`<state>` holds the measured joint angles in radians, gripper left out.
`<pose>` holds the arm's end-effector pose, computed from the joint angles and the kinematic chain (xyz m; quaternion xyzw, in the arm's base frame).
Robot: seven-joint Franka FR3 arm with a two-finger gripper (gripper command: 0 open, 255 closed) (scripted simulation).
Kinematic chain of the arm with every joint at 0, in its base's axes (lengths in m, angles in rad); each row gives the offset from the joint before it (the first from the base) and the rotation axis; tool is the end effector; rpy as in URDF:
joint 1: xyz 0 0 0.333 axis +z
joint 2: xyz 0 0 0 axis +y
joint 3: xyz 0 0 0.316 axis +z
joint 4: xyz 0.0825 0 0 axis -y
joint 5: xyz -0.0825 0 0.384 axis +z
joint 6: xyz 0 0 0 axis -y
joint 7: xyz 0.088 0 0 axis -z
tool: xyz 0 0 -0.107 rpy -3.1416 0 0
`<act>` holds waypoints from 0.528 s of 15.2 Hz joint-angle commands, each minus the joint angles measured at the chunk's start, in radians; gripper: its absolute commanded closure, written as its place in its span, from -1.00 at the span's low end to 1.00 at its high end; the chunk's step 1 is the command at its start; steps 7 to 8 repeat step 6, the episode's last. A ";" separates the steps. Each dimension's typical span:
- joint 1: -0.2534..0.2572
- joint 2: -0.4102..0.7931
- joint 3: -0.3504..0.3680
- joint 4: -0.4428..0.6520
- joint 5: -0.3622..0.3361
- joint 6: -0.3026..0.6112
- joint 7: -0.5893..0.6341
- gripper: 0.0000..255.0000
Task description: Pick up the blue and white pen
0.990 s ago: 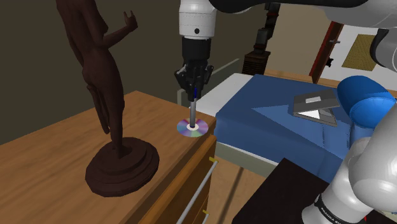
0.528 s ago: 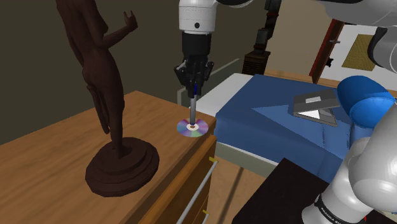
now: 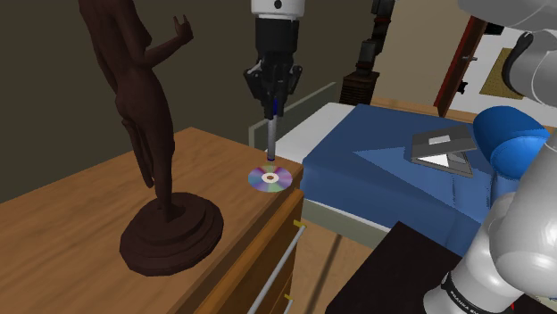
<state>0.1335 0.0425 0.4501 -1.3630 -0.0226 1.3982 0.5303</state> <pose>0.4615 0.2934 0.6844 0.9997 0.0246 -0.0003 0.0024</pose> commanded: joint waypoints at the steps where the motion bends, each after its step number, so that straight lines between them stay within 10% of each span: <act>1: 0.005 0.019 0.004 0.051 -0.009 -0.034 0.006 1.00; 8: 0.015 0.052 0.010 0.137 -0.025 -0.090 0.015 1.00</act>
